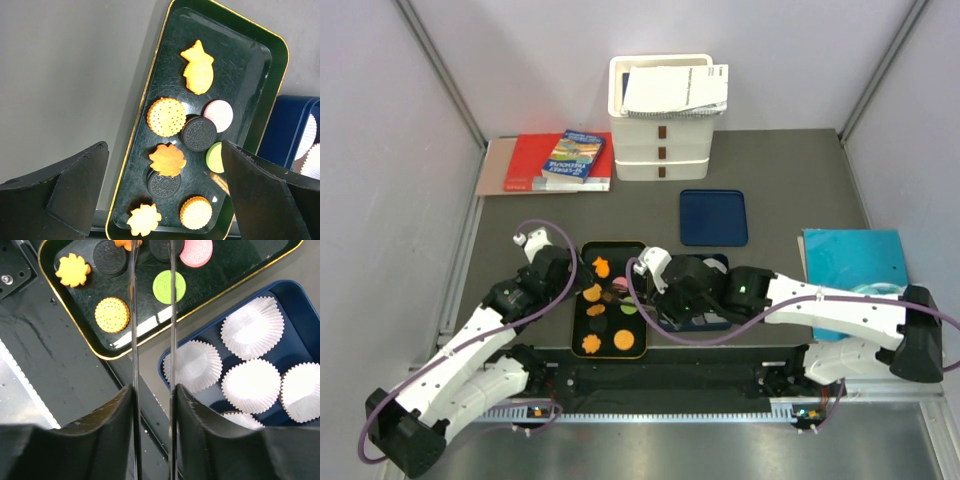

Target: Pack the cookies

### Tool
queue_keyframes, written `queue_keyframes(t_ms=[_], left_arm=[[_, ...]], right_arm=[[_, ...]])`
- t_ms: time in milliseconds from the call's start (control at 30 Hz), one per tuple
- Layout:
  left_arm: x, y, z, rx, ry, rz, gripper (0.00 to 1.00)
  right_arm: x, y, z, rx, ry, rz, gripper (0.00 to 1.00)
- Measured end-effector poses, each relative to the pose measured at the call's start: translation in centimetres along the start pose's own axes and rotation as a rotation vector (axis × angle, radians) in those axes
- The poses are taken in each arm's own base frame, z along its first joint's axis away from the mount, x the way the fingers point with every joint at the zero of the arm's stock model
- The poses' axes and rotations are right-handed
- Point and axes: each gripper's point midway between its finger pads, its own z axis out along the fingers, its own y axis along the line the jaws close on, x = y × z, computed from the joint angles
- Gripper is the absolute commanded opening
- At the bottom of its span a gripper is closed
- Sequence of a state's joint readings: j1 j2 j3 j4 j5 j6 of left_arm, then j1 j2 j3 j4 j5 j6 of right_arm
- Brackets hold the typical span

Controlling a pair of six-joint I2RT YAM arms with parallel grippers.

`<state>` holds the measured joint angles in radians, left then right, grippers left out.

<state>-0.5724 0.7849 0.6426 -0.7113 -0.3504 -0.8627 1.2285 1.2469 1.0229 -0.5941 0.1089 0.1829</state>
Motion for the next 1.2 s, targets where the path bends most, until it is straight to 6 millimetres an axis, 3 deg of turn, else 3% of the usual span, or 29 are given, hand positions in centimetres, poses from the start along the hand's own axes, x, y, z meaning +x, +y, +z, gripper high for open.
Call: queue_keyframes(t_ms=[133,500,933,1200], left_arm=[[0.0,0.0,0.0,0.0,0.001,-0.001,0.98],[0.1,0.0,0.1,-0.003,0.004,0.001,0.99],[0.3,0.0,0.1,0.001,0.012,-0.002,0.98],[0.4,-0.1,0.1,0.003,0.016,-0.004,0.99]], right_arm=[[0.3,-0.1,0.7,0.013,0.026,-0.005,0.47],[1.7,-0.5,2.5,0.06,0.113,-0.042,0.47],[1.6,-0.4,4.1,0.072,0.146,-0.077,0.48],[1.8,-0.4,5.1,0.079,0.169,-0.09,0.34]])
